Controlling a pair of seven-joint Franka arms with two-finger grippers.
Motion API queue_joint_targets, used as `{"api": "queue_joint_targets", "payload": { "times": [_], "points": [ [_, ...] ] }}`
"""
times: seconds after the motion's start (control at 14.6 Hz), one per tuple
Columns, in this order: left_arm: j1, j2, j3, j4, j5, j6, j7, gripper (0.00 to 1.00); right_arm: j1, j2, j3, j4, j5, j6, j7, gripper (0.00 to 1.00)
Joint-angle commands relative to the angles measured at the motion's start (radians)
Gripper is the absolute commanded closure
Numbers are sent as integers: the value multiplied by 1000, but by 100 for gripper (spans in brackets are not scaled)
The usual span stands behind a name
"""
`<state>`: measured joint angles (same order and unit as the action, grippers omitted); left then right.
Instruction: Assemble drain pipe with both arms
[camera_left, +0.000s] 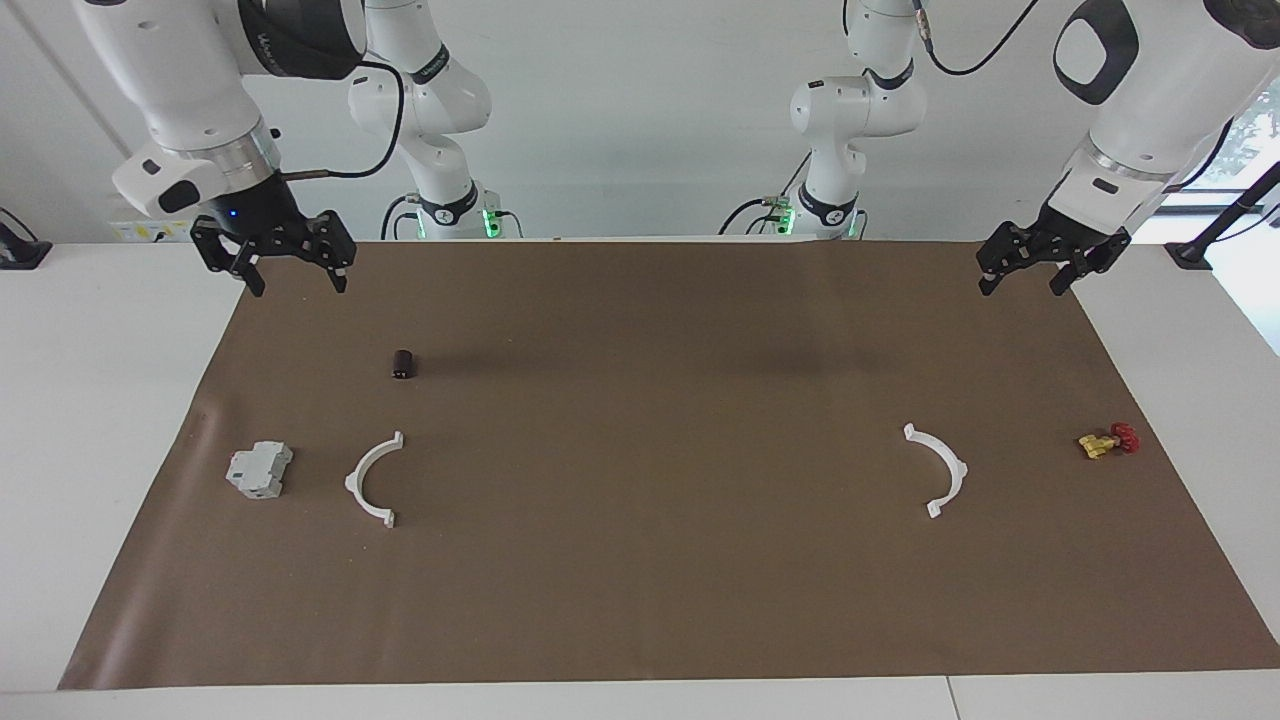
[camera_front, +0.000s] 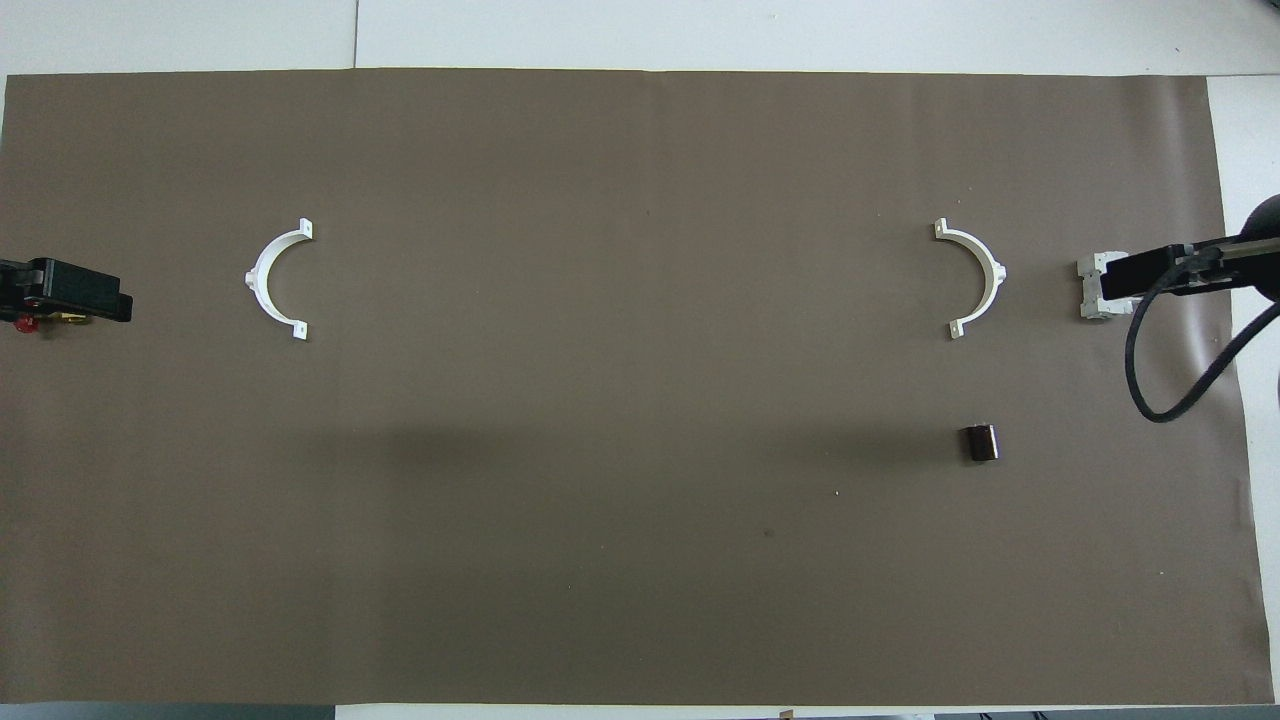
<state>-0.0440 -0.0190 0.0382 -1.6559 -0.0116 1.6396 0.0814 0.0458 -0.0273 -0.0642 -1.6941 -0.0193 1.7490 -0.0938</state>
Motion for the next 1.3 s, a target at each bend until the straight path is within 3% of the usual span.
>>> {"api": "queue_joint_targets", "payload": {
  "times": [0.0, 0.14, 0.41, 0.75, 1.24],
  "points": [
    [-1, 8, 0, -10, 19, 32, 4, 0, -36, 79, 4, -46, 54, 121, -55, 0],
    [6, 5, 0, -15, 19, 37, 8, 0, -38, 166, 4, -45, 67, 235, -63, 0],
    [3, -4, 0, -102, 19, 161, 8, 0, -37, 309, 4, -50, 65, 408, -78, 0],
    [-2, 114, 0, -148, 21, 339, 8, 0, -58, 490, 4, -32, 68, 602, -170, 0],
    [10, 292, 0, -265, 21, 696, 9, 0, -70, 498, 7, -93, 145, 618, -182, 0]
  ]
}}
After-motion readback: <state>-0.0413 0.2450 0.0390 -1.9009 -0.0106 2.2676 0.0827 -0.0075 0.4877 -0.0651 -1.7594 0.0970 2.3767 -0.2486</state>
